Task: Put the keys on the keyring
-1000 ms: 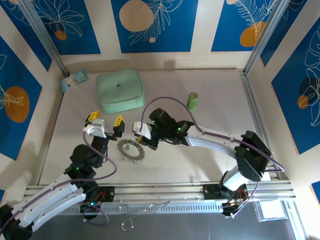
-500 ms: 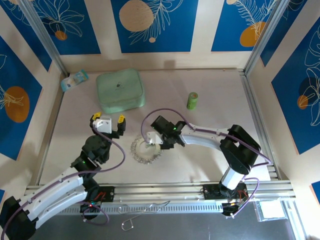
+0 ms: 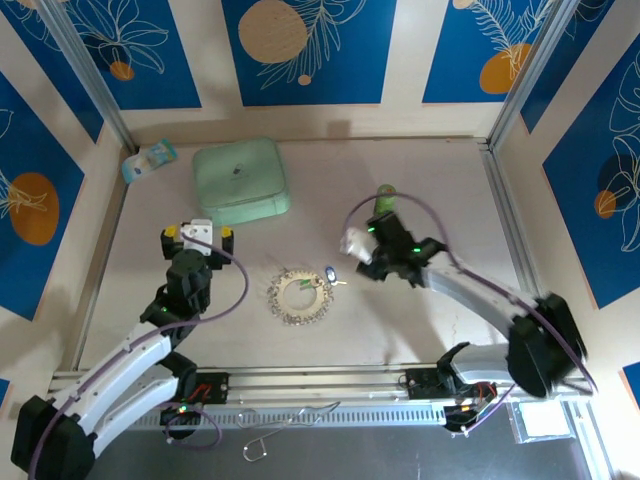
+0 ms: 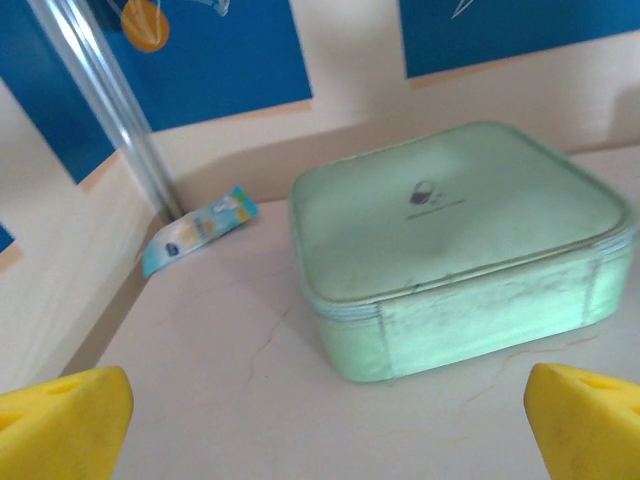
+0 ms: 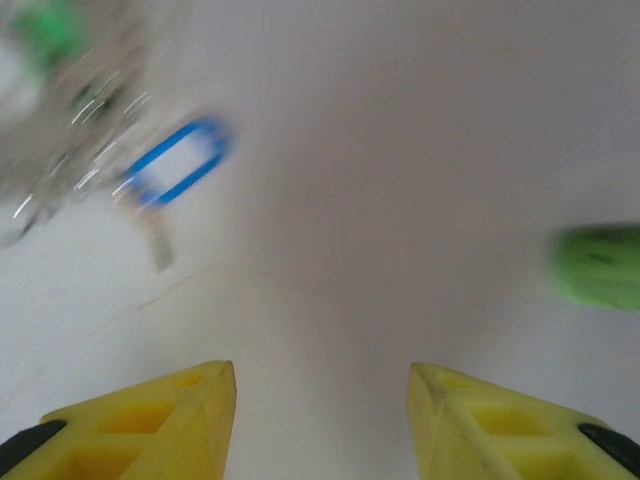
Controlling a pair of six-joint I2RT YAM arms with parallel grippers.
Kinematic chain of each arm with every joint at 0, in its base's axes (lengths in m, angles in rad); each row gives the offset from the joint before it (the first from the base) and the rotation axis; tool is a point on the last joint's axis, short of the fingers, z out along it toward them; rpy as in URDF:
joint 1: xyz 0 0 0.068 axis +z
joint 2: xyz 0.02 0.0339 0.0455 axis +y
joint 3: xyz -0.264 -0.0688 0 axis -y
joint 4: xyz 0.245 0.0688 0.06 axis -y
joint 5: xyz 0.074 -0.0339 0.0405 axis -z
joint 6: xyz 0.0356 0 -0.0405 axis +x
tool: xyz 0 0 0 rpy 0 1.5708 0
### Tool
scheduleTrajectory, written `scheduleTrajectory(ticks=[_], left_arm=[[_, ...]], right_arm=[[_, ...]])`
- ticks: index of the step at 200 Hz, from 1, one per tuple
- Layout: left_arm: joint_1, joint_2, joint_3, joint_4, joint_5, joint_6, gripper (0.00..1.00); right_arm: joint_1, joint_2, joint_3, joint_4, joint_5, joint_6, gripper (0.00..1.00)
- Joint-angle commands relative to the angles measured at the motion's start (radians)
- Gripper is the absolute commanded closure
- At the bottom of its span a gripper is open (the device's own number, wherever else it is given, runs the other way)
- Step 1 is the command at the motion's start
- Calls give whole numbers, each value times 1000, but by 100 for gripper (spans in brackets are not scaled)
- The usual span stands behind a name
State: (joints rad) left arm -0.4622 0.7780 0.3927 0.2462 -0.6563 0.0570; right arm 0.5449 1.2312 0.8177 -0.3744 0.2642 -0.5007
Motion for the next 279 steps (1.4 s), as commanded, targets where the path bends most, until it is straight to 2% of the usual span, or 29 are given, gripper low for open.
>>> scheduleTrajectory(ticks=[1, 35, 51, 67, 75, 81, 92, 115, 126, 138, 147, 159, 171, 175, 181, 188, 193, 207, 236, 247, 254, 279], left_arm=[[62, 46, -21, 54, 46, -9, 0], [149, 125, -88, 149, 140, -8, 0], [184, 176, -116, 225, 175, -22, 0], [216, 239, -122, 303, 225, -40, 0], [234, 281, -124, 345, 245, -39, 0], [249, 314, -128, 387, 263, -41, 0], [284, 373, -133, 453, 306, -57, 0], [338, 510, -153, 653, 391, -79, 0], [350, 531, -141, 657, 439, -56, 0], [366, 552, -128, 666, 480, -47, 0], [375, 571, -131, 691, 510, -34, 0], [384, 668, -163, 844, 530, -29, 0], [384, 843, -185, 1112, 544, -9, 0], [384, 868, -194, 1155, 545, -8, 0], [385, 822, -199, 1072, 531, -27, 0], [385, 761, -173, 929, 454, -61, 0], [387, 758, -149, 888, 406, -84, 0], [393, 800, -128, 918, 434, -65, 0], [389, 779, -21, 681, 525, -28, 0], [386, 790, -26, 718, 581, -3, 0], [387, 785, -17, 678, 617, 4, 0], [402, 793, 7, 650, 646, -5, 0]], right_arm=[[-129, -82, -109, 255, -131, 256, 47], [-398, -84, -368, 749, -144, 492, 43], [-442, -21, -463, 978, -98, 487, 42], [-463, 73, -501, 1144, -115, 477, 40], [-472, 87, -464, 1101, -115, 500, 40], [-493, 96, -448, 1070, -170, 515, 35], [-525, 154, -475, 1200, -256, 544, 28], [-534, 320, -473, 1377, -244, 568, 28], [-539, 270, -446, 1237, -251, 559, 27], [-546, 302, -442, 1283, -270, 574, 26], [-557, 286, -416, 1207, -269, 583, 25], [-563, 299, -406, 1206, -256, 599, 23], [-563, 293, -402, 1182, -252, 597, 23], [-563, 296, -404, 1195, -252, 599, 23], [-563, 293, -402, 1188, -251, 597, 22], [-563, 293, -401, 1180, -251, 598, 22], [-563, 296, -402, 1190, -250, 597, 22], [-563, 295, -400, 1184, -248, 599, 22], [-563, 295, -399, 1181, -248, 599, 21], [-562, 295, -399, 1180, -246, 598, 21], [-562, 294, -399, 1180, -246, 598, 20], [-563, 295, -398, 1180, -246, 598, 17]])
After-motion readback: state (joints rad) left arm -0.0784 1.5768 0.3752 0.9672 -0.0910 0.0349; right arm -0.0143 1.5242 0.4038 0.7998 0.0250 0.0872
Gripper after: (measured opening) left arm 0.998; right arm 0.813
